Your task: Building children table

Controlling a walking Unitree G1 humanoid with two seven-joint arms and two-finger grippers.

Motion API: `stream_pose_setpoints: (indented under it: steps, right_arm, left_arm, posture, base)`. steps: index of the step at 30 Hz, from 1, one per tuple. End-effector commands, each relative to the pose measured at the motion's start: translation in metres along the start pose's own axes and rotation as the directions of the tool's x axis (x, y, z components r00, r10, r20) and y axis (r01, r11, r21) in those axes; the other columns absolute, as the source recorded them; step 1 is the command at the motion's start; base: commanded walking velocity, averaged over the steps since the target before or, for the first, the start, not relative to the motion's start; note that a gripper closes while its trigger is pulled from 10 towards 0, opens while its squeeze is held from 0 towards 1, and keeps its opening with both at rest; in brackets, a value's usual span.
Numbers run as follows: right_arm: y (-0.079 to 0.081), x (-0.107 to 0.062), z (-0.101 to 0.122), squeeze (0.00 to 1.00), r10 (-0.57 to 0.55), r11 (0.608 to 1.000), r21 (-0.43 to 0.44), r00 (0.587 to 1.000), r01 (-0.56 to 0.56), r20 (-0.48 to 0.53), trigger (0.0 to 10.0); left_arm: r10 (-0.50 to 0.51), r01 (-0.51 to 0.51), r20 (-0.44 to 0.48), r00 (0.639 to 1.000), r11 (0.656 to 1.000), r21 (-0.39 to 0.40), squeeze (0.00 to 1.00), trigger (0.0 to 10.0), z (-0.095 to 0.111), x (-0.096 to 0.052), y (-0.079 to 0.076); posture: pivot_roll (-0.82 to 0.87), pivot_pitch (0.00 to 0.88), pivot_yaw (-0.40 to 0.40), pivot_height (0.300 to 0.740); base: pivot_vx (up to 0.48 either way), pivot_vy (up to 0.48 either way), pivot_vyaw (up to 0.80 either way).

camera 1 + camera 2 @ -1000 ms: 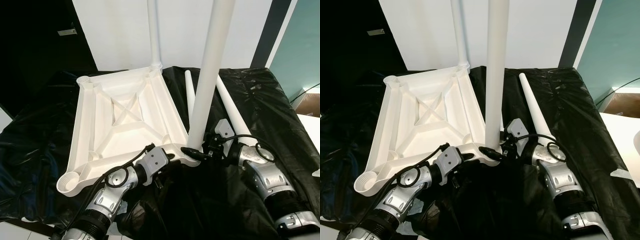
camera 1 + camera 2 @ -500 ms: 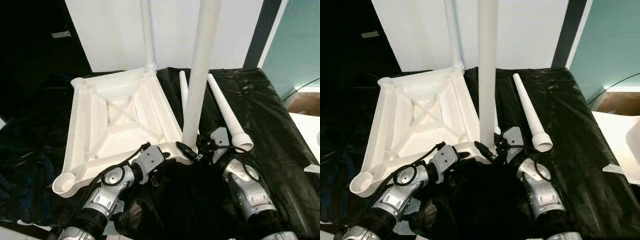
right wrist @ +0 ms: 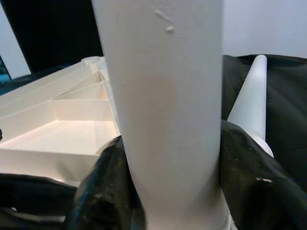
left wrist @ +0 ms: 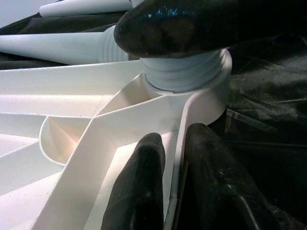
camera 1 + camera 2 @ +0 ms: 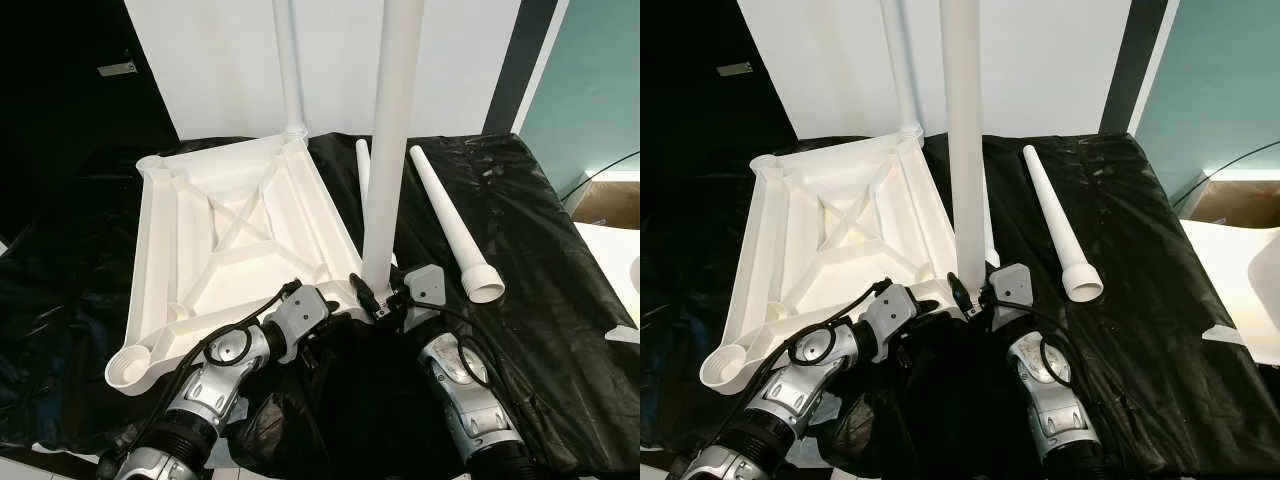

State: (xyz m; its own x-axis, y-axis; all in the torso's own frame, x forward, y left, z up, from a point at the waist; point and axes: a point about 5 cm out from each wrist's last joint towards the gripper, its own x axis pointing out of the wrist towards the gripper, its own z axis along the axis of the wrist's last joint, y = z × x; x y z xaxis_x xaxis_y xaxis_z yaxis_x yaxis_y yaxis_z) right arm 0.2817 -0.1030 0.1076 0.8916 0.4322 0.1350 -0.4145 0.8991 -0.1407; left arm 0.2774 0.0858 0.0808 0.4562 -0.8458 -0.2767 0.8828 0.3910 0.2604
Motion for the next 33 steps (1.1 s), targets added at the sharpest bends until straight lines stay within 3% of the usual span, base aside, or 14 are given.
stream_pose_setpoints:
  steps: [1,3,4,5,10,13,15,16,17,18,23,30,32,33]
  right_arm:
    - [-0.019,0.000,-0.003,1.00,-0.004,1.000,-0.016,0.999,0.003,-0.047,10.0]
    - [-0.021,0.000,-0.003,1.00,0.029,0.999,-0.019,0.998,-0.030,-0.055,10.0]
    - [-0.026,0.002,-0.003,0.80,0.066,0.997,-0.029,0.995,-0.068,-0.070,10.0]
    - [-0.030,0.003,-0.003,0.00,0.088,0.995,-0.033,0.993,-0.091,-0.080,10.0]
    - [-0.047,0.007,0.002,0.00,0.257,0.963,-0.048,0.959,-0.264,-0.119,10.0]
    - [-0.049,0.007,0.003,0.00,0.306,0.949,-0.045,0.943,-0.313,-0.129,10.0]
    - [-0.052,0.006,0.005,0.00,0.431,0.897,-0.030,0.889,-0.440,-0.157,10.0]
    - [-0.053,0.005,0.006,0.00,0.484,0.869,-0.020,0.857,-0.495,-0.179,7.1]
    - [-0.053,0.005,0.006,0.00,0.484,0.869,-0.020,0.857,-0.495,-0.179,7.1]
    - [-0.055,0.004,0.007,0.00,0.526,0.843,-0.017,0.829,-0.538,-0.192,0.0]
    - [-0.061,0.004,0.016,0.00,0.594,0.800,0.016,0.790,-0.599,-0.149,0.0]
    - [-0.063,0.005,0.013,0.00,0.582,0.811,0.048,0.797,-0.583,-0.160,0.0]
    - [-0.053,-0.002,-0.007,0.00,0.470,0.882,0.114,0.866,-0.457,-0.169,0.0]
    - [-0.053,-0.002,-0.007,0.00,0.470,0.882,0.114,0.866,-0.457,-0.169,0.0]
  left_arm:
    - [-0.159,0.152,-0.120,0.980,0.986,-0.067,0.00,10.0,-0.032,-0.004,-0.033]
    - [-0.159,0.151,-0.121,0.980,0.986,-0.068,0.00,10.0,-0.032,-0.004,-0.033]
    - [-0.159,0.151,-0.122,0.980,0.986,-0.069,0.00,10.0,-0.032,-0.005,-0.033]
    - [-0.160,0.152,-0.122,0.980,0.986,-0.070,0.00,10.0,-0.033,-0.005,-0.034]
    - [-0.164,0.156,-0.122,0.979,0.985,-0.067,0.00,10.0,-0.032,-0.003,-0.034]
    - [-0.165,0.158,-0.122,0.979,0.985,-0.066,0.00,10.0,-0.032,-0.003,-0.034]
    - [-0.168,0.161,-0.123,0.978,0.985,-0.063,0.00,10.0,-0.032,-0.003,-0.034]
    - [-0.168,0.161,-0.123,0.978,0.985,-0.063,0.00,10.0,-0.032,-0.002,-0.033]
    - [-0.168,0.161,-0.123,0.978,0.985,-0.063,0.00,10.0,-0.032,-0.002,-0.033]
    - [-0.167,0.160,-0.124,0.978,0.985,-0.062,0.00,10.0,-0.032,-0.002,-0.033]
    - [-0.161,0.154,-0.125,0.979,0.986,-0.063,0.00,10.0,-0.032,-0.003,-0.033]
    - [-0.158,0.151,-0.124,0.980,0.986,-0.065,0.00,10.0,-0.032,-0.003,-0.034]
    - [-0.159,0.152,-0.122,0.980,0.986,-0.067,0.00,10.0,-0.032,-0.003,-0.035]
    - [-0.159,0.152,-0.122,0.980,0.986,-0.067,0.00,10.0,-0.032,-0.003,-0.035]
  posture:
    - [0.07,0.000,0.054,0.740]
    - [0.07,0.000,0.053,0.740]
    - [0.07,0.000,0.053,0.740]
    - [0.07,0.000,0.053,0.740]
    - [0.06,0.000,0.054,0.740]
    - [0.06,0.000,0.054,0.740]
    - [0.06,0.000,0.054,0.740]
    - [0.06,0.000,0.055,0.740]
    - [0.06,0.000,0.055,0.740]
    - [0.06,0.000,0.055,0.740]
    - [0.07,0.000,0.050,0.740]
    - [0.07,0.000,0.046,0.740]
    - [0.07,0.000,0.046,0.740]
    - [0.07,0.000,0.046,0.740]
  base:
    - [0.000,0.000,0.00]
    - [0.000,0.000,0.00]
    - [0.000,0.000,0.00]
    - [0.000,0.000,0.00]
    - [0.000,0.000,0.00]
    - [0.000,0.000,0.00]
    - [0.000,0.000,0.00]
    - [0.000,0.000,0.00]
    - [0.000,0.000,0.00]
    - [0.000,0.000,0.00]
    - [0.000,0.000,0.00]
    - [0.000,0.000,0.00]
    - [0.000,0.000,0.00]
    - [0.000,0.000,0.00]
